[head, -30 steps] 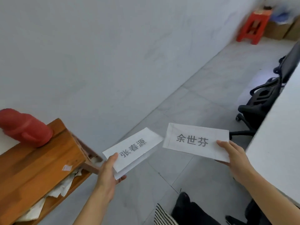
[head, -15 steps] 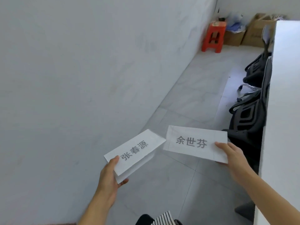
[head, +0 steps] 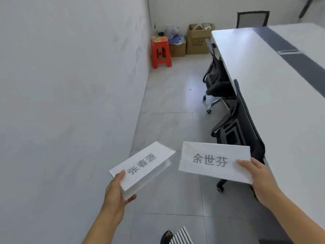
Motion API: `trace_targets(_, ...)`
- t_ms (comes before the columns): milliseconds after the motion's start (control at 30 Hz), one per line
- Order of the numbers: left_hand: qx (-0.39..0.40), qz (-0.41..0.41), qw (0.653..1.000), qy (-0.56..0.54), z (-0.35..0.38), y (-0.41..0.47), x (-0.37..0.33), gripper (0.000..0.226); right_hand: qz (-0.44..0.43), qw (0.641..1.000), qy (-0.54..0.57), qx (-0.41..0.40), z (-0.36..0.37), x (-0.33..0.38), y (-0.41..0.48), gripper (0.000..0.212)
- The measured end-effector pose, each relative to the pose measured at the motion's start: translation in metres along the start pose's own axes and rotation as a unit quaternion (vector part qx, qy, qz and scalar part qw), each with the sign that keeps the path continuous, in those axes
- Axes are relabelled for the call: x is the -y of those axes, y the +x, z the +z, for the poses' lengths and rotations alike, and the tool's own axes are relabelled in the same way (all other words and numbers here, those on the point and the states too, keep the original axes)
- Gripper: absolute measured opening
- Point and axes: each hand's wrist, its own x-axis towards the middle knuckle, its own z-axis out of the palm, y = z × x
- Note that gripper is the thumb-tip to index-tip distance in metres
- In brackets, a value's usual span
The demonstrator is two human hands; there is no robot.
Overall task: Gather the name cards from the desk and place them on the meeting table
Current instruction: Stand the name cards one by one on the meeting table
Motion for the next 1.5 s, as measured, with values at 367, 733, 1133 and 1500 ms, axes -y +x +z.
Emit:
trace_targets(367, 0.198, -0.014, 0.975, 0.096, 0.230, 0.141, -0.090, 0.018, -0.020, 0.980, 0.117, -0.157, -0.068, 0.048, 0.096, 0.017)
trace_targets(733, 0.282, -0.024, 0.944, 0.172, 0.433, 0.214, -0.135, 0.023, -0.024, 0.939, 0.188, -0.286, -0.150, 0.090, 0.231, 0.011)
trace_targets(1133, 0.427, -0.054, 0.859, 0.277, 0.644, 0.319, -0.168, 0.027, 0.050, 0.828, 0.213, -0.516, -0.190, 0.084, 0.351, 0.029)
trace_targets(1500, 0.517, -0.096, 0.759, 0.385, 0.797, 0.377, -0.166, 0.023, 0.087, 0.757, 0.178, -0.623, -0.213, 0.105, 0.440, 0.044)
